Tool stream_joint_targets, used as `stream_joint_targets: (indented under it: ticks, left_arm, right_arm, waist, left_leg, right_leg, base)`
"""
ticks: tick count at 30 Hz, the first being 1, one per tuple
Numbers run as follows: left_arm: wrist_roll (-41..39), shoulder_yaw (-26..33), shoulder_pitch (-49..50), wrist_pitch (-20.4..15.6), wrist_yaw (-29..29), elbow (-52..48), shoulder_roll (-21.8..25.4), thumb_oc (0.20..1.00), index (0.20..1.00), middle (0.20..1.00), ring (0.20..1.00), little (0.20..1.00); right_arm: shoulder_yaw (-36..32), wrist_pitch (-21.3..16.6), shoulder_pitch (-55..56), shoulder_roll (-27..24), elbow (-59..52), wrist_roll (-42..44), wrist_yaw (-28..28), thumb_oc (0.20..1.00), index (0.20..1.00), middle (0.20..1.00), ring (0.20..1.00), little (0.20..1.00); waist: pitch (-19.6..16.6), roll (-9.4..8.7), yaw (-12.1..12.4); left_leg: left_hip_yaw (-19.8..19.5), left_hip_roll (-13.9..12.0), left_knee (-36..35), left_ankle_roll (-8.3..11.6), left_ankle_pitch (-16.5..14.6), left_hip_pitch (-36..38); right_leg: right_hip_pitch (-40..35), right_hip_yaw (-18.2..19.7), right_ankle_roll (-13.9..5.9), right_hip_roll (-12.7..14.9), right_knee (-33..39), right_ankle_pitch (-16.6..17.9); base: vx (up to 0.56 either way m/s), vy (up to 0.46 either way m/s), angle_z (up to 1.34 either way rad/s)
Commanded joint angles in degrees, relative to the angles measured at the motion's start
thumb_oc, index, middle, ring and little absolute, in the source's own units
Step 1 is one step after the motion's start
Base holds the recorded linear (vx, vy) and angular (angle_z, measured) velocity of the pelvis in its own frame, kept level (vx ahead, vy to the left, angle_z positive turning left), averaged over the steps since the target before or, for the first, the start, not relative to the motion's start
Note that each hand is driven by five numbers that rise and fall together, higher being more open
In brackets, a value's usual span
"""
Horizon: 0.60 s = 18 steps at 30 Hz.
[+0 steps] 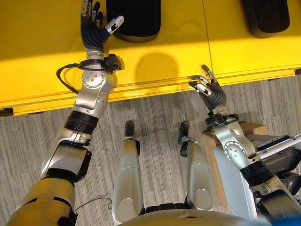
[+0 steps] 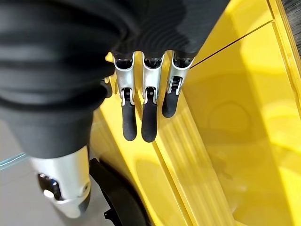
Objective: Move parts from the plastic box to the shelf.
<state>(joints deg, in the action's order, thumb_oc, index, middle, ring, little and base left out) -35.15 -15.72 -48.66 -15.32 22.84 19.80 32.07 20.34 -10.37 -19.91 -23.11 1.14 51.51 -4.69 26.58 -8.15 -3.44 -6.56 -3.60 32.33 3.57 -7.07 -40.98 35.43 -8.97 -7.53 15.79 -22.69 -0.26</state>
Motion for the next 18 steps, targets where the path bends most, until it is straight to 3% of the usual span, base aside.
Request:
stream_joint_targets:
  ticks: [1,18]
  left_arm:
    - [0.77,-5.58,-0.59,3.08,-3.75,1.30,-5.05,1.000,1.000,1.000,1.000,1.000]
    - [1.29,-8.46,-1.24,3.82,-5.55,0.55,-6.84,1.000,1.000,1.000,1.000,1.000]
  right_arm:
    - [-1.21,-1.58,-0.40,-1.05,-2.95,1.01,0.68,1.000,1.000,1.000,1.000,1.000]
    - [-2.00,-2.23,0.85,-1.82,-6.70,1.00,1.69,1.000,1.000,1.000,1.000,1.000]
  waist:
    - [0.26,2.53,-1.20]
    - [-0.11,2.48,-1.89]
  left_leg:
    - [3.40,-0.45,-2.88,-1.90,0.94,1.15]
    - [3.60,-0.60,-2.99,-1.88,0.96,1.05]
  right_leg:
    - [-3.05,-1.25,0.99,-2.92,-9.23,-7.35]
    - [-2.79,-0.95,1.05,-3.17,-9.27,-7.29]
  base:
    - [0.00,0.000,0.00]
    - [0.00,0.000,0.00]
